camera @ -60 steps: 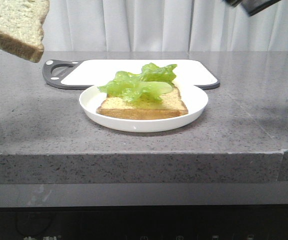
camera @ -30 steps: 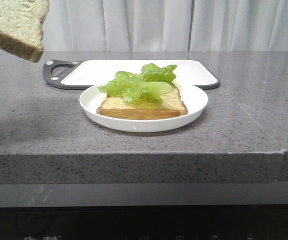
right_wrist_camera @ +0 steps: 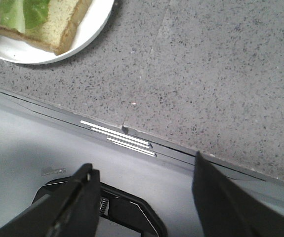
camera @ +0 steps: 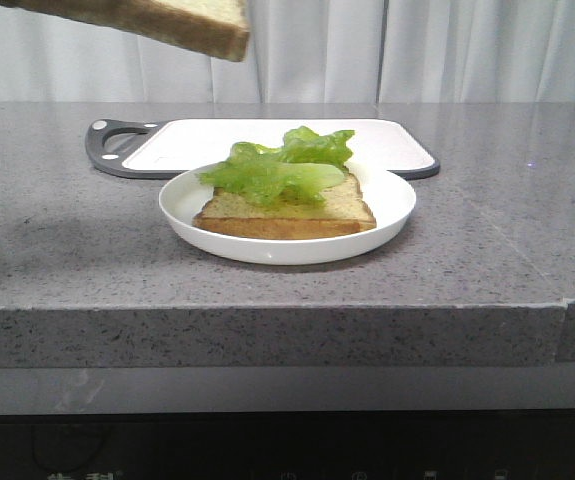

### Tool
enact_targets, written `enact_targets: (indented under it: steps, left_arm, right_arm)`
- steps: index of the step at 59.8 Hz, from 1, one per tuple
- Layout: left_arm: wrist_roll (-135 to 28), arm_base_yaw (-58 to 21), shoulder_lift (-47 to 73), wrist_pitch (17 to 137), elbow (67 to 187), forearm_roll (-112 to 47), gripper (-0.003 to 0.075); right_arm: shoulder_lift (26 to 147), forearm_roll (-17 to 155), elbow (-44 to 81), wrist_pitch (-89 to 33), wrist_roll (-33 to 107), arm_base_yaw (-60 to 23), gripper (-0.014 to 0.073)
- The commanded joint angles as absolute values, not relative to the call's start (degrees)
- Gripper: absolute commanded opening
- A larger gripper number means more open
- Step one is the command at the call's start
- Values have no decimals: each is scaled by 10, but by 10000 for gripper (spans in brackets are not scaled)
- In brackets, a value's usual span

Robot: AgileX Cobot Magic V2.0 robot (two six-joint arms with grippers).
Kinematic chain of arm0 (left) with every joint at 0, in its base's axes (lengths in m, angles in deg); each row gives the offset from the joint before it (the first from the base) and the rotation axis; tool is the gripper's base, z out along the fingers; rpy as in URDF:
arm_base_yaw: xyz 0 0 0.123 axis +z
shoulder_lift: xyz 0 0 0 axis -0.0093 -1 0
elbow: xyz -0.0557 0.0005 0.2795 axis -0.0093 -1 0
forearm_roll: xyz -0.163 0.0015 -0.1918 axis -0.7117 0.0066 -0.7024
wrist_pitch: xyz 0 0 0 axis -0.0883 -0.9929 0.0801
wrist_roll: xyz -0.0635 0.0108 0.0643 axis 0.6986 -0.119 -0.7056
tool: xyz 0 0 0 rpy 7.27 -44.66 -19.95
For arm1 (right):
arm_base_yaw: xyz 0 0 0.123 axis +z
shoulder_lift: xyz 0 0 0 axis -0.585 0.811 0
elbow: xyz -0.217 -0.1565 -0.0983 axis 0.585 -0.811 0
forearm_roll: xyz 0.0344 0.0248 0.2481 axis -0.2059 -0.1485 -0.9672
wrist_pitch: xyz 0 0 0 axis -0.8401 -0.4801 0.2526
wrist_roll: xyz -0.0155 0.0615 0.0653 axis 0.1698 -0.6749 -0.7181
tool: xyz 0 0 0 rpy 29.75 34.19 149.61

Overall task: Left arm grabs bread, right arm adds lettuce
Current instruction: 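Withdraw the right gripper away from the plate, then lower the held bread slice with the left gripper onto the lettuce and release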

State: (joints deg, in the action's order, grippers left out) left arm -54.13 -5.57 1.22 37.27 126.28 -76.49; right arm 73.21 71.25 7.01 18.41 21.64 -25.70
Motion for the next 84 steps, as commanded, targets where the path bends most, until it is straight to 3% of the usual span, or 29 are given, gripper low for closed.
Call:
enact_targets:
  steps: [1, 19, 55, 61, 72, 76, 84]
  left_arm:
    - [-563, -79, -17, 364, 1302, -822, -20]
    - [-563, -136, -145, 363, 1357, -875, -20]
    - [-605, -136, -273, 310, 1357, -924, -8]
    - [-608, -136, -273, 310, 1357, -924, 94]
    - [-608, -136, -273, 317, 1357, -919, 408]
    - [-608, -132, -272, 317, 1357, -912, 447]
    - [-608, -111, -250, 305, 1357, -894, 448]
  right_arm:
    - [729, 713, 84, 148, 215, -258, 437]
    - [729, 716, 84, 147, 216, -258, 437]
    - [729, 719, 84, 147, 216, -258, 437]
    - [729, 719, 84, 148, 216, -258, 437]
    - [729, 723, 84, 146, 216, -258, 437]
    - [729, 731, 85, 148, 216, -258, 437]
    - [726, 743, 87, 152, 215, -258, 437]
